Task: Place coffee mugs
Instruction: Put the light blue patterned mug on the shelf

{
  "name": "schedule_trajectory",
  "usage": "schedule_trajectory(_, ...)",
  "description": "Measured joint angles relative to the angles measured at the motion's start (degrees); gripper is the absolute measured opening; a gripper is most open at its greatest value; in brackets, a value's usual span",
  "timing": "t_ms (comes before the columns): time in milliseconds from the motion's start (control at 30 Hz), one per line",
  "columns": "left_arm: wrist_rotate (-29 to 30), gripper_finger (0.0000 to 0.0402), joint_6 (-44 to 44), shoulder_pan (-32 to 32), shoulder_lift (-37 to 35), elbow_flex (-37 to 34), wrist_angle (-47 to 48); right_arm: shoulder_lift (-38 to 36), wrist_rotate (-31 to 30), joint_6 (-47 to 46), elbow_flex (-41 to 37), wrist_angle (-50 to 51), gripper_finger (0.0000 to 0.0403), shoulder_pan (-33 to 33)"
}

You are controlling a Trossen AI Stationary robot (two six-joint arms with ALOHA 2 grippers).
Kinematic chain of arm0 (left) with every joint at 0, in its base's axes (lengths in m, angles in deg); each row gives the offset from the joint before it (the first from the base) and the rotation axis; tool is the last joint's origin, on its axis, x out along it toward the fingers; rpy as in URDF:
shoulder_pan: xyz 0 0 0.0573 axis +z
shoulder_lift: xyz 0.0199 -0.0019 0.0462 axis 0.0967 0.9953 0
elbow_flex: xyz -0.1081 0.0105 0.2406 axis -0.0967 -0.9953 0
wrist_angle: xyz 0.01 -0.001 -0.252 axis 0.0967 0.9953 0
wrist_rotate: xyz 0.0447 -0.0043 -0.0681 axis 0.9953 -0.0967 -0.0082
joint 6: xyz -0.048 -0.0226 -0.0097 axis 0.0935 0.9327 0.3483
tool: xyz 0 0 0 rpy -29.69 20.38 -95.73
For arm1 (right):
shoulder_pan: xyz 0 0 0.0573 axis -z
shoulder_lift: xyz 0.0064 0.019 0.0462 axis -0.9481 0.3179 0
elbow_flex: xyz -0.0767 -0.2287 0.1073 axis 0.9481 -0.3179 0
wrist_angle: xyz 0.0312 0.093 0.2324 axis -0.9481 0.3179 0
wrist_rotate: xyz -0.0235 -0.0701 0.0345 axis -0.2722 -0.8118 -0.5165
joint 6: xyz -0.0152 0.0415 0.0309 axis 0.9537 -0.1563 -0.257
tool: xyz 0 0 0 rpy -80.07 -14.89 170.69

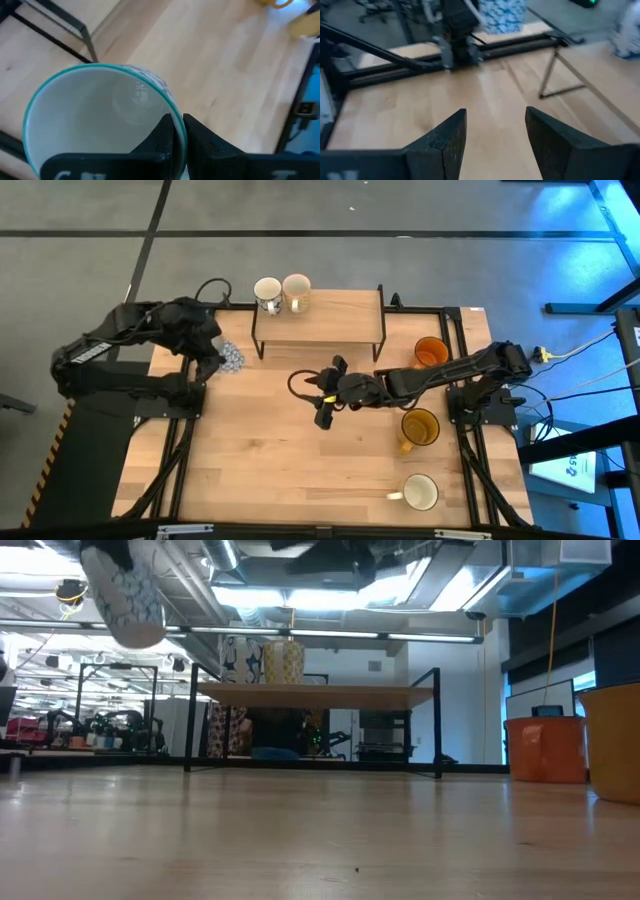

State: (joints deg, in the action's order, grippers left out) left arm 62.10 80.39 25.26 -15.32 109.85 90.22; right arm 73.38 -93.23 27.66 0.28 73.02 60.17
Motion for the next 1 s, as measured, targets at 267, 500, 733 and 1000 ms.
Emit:
schedule_trajectory(267,4.08,0.0016,9.07,-11.81,2.18,2.95,-7.6,0.08,3.42,4.13,0.04,-4.42,0.0188,-0.37)
schedule_trajectory(500,10.58,0.0016,10.35,-18.44,10.0,2.95,-19.22,0.08,5.76,4.95,0.06,-6.36,0.0188,-0.35)
schedule_trajectory(733,12.99,0.0016,11.83,-20.2,18.92,2.93,-30.41,0.08,4.89,7.8,0.08,-8.21,0.0188,-0.33)
schedule_trajectory(1000,14.11,0.0016,14.19,-20.2,24.28,2.91,-36.13,0.8,2.27,10.3,0.19,-8.91,0.0188,-0.18)
